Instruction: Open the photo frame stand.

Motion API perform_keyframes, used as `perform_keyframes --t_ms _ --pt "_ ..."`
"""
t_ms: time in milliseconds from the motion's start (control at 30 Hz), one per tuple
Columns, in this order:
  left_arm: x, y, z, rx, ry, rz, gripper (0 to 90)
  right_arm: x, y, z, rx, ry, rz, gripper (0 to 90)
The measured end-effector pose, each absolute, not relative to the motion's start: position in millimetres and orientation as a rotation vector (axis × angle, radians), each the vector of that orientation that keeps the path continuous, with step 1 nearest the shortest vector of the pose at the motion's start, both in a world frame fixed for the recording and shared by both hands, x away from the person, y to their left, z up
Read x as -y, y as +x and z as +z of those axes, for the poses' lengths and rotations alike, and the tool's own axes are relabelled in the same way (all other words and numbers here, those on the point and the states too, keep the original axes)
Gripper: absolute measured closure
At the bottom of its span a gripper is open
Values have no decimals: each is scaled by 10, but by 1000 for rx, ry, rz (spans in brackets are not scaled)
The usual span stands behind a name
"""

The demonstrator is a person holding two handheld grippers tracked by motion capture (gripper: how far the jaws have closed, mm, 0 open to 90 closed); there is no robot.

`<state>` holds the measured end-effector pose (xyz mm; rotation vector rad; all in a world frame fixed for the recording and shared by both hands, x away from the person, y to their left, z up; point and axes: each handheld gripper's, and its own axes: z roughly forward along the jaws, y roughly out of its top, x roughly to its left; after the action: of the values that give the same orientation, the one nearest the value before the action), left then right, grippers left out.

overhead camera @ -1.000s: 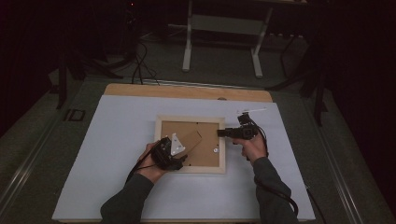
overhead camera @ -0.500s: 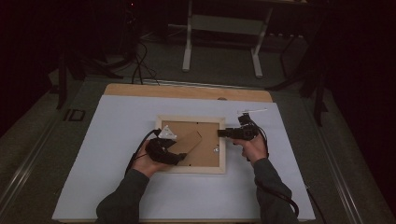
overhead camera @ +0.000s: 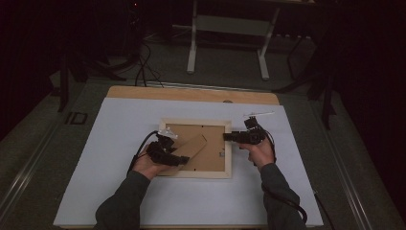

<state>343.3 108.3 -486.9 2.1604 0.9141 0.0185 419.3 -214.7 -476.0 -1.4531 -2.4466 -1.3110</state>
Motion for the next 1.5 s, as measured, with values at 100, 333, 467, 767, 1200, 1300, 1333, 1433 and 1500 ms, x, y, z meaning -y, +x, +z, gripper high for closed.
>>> perform_keyframes --t_ms 100,333,467,767,1200,1300,1333,1433,1500 --pt "-1108 3434 -4851 -916 2129 5 532 2149 4187 -4752 2451 -1451 -1315 567" --pt "-1112 3432 -4818 -909 2126 32 592 2143 4166 -4684 2477 -1448 -1339 576" --pt "-1084 3431 -4796 -900 2138 59 600 2160 4154 -4667 2464 -1462 -1373 584" --pt "-1023 3423 -4748 -882 2141 142 618 2202 4099 -4597 2455 -1501 -1457 601" --pt "-920 3425 -4677 -868 2173 288 651 2201 4010 -4405 2498 -1525 -1568 627" --pt "-901 3419 -4662 -869 2181 325 654 2194 3987 -4385 2512 -1528 -1586 627" --pt "-890 3416 -4656 -872 2188 343 653 2193 3982 -4384 2513 -1527 -1593 627" --pt "-880 3411 -4649 -865 2196 355 650 2189 3954 -4389 2514 -1541 -1611 627" --pt "-882 3396 -4647 -849 2199 359 651 2193 3932 -4389 2515 -1537 -1622 626"
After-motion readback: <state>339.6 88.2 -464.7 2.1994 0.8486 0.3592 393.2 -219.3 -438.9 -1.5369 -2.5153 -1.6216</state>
